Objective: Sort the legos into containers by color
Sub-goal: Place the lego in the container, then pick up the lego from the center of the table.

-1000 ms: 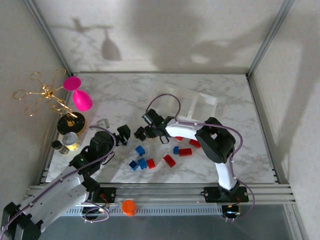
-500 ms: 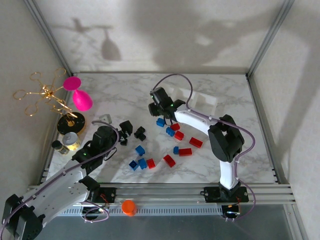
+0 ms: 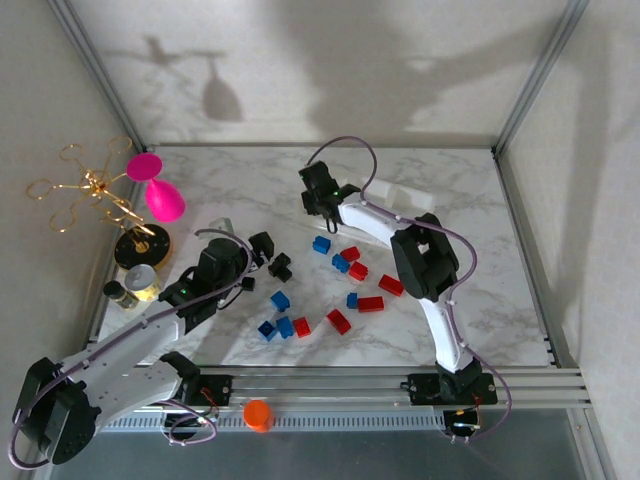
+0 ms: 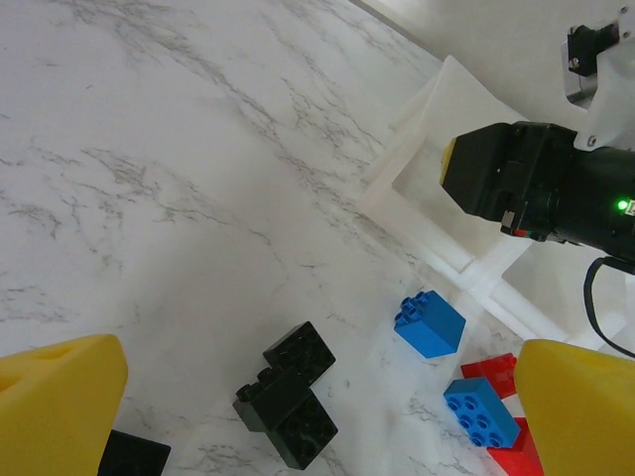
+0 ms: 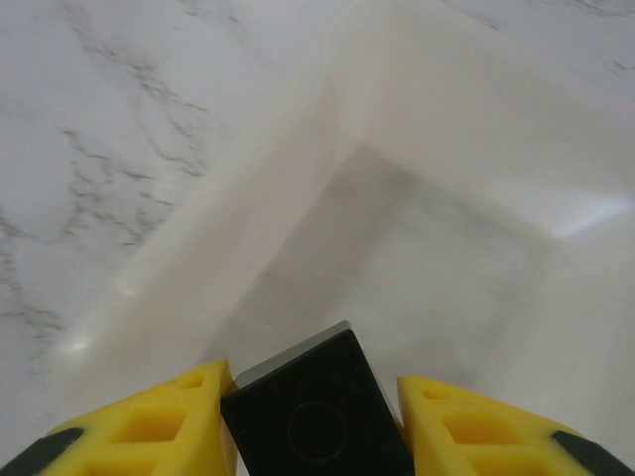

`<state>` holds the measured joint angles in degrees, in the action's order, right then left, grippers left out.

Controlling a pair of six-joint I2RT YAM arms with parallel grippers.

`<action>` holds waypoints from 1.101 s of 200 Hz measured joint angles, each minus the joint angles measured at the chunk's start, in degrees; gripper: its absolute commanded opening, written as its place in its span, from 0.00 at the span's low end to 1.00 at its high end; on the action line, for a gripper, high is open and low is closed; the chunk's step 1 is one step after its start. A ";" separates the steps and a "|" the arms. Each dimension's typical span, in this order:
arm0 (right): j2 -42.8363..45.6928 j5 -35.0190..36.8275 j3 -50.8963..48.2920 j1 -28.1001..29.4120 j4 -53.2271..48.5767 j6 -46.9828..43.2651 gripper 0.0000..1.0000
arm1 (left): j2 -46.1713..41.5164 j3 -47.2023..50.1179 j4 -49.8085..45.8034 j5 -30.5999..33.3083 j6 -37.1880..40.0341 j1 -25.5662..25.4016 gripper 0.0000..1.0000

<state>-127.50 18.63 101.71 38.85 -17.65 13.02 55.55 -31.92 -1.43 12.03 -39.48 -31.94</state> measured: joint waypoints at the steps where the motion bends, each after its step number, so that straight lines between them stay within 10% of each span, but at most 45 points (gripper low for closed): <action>1: -0.11 0.04 0.09 -0.04 -0.02 -0.02 0.46 | 0.02 -0.02 -0.02 0.00 0.00 0.00 1.00; 104: 3.02 -0.76 -0.48 -0.50 -0.59 -1.27 0.64 | 0.44 -2.21 -0.39 0.00 -0.02 0.00 0.99; 220: 33.20 -15.28 -34.64 2.25 6.43 3.74 0.76 | 9.62 -5.33 -9.44 -0.37 -1.03 -0.79 0.91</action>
<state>-94.30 3.36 67.07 41.10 -11.22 16.75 65.17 -37.26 -10.87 11.66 -40.51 -32.73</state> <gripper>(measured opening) 0.747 0.932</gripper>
